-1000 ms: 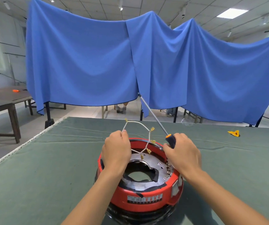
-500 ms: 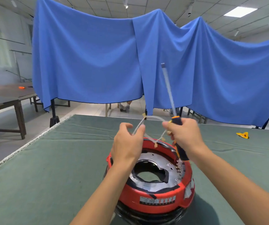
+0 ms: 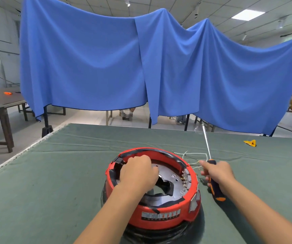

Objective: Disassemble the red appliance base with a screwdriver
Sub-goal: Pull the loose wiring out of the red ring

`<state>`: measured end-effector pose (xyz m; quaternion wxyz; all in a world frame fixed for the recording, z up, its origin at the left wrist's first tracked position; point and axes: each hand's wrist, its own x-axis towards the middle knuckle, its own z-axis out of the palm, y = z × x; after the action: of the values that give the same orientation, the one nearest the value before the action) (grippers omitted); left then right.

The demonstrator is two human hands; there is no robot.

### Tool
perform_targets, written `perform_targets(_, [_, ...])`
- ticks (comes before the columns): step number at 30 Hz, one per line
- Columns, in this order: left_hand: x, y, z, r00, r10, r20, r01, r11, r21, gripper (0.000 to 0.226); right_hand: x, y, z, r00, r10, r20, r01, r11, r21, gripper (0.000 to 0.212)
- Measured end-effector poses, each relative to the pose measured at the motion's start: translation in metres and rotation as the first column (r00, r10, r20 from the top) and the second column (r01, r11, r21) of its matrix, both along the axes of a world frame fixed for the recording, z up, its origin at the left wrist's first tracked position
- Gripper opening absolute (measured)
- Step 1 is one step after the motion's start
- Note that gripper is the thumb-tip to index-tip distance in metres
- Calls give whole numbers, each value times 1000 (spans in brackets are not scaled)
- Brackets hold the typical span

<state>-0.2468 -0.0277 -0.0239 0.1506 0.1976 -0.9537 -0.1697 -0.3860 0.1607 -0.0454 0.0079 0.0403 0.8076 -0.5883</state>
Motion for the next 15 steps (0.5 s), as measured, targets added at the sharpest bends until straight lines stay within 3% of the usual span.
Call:
perform_targets(3, [-2, -2, -1, 1000, 3, 10, -3, 1000, 16, 28, 5, 6, -6, 993, 22, -113, 23, 924, 383, 41])
perform_targets(6, [-3, -4, -1, 1000, 9, 0, -9, 1000, 2, 27, 14, 9, -5, 988, 80, -134, 6, 840, 543, 34])
perform_targets(9, [-3, -4, -2, 1000, 3, 1, -3, 1000, -19, 26, 22, 7, -1, 983, 168, -71, -50, 621, 782, 33])
perform_targets(12, [-1, -4, -2, 1000, -8, 16, 9, 999, -36, 25, 31, 4, 2, 974, 222, -40, -64, 443, 894, 33])
perform_targets(15, [1, -3, -1, 999, -29, 25, 30, 998, -51, 24, 37, 5, 6, 972, 234, -1, -92, 385, 918, 39])
